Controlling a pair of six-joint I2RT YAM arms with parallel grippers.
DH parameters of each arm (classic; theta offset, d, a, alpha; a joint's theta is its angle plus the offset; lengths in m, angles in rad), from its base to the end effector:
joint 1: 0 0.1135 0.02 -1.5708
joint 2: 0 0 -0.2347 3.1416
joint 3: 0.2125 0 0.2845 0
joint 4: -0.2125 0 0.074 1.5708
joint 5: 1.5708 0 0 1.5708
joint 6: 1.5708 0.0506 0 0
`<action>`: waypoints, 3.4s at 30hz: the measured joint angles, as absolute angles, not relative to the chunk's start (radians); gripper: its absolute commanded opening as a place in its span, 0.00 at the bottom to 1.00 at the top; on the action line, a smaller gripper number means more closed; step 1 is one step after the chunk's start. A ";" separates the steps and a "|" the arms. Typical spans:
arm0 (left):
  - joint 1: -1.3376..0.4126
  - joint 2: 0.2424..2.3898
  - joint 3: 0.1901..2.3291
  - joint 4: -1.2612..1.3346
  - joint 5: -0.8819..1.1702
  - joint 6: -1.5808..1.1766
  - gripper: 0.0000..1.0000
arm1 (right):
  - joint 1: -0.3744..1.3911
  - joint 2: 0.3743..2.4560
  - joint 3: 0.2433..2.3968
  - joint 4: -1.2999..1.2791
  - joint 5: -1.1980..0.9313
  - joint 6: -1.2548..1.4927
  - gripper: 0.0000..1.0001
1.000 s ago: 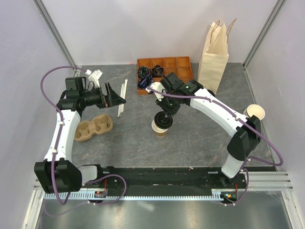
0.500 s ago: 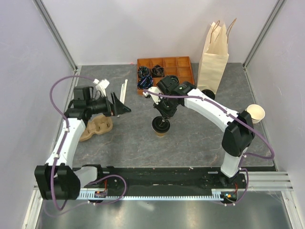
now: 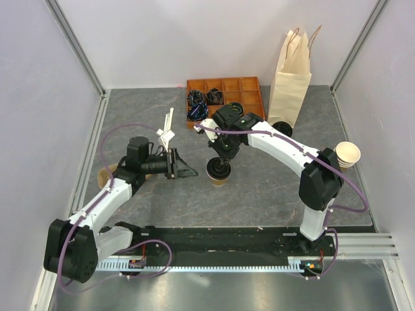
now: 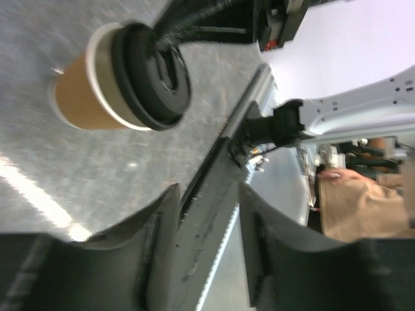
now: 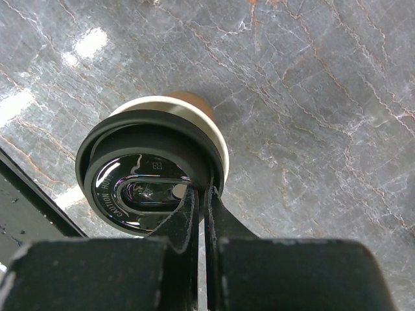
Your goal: Pack the takeout coffee
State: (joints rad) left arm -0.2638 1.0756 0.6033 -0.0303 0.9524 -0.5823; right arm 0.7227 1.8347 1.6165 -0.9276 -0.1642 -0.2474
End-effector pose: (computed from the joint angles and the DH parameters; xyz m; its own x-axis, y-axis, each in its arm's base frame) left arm 0.2537 -0.1112 0.1971 -0.8506 -0.1005 -0.5161 0.4463 0.3810 -0.8097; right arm 0.3071 0.2819 0.2256 -0.4903 -0.7545 -0.4362 -0.8490 0.5266 0.0434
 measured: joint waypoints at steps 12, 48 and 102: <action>-0.429 1.242 0.574 0.299 0.913 -0.775 0.32 | 0.723 1.860 1.617 -0.913 -0.149 -0.247 0.04; -0.452 1.489 0.591 0.503 0.785 -1.048 0.02 | 0.764 1.871 1.645 -0.931 -0.111 -0.195 0.21; -0.449 1.354 0.627 0.398 0.800 -0.997 0.06 | 0.504 1.806 1.480 -0.825 -0.865 0.011 0.14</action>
State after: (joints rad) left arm -0.4492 1.3540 0.6270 0.3977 0.8001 -0.9966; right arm 0.5037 1.8057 1.4803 -0.8249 -0.8646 0.0109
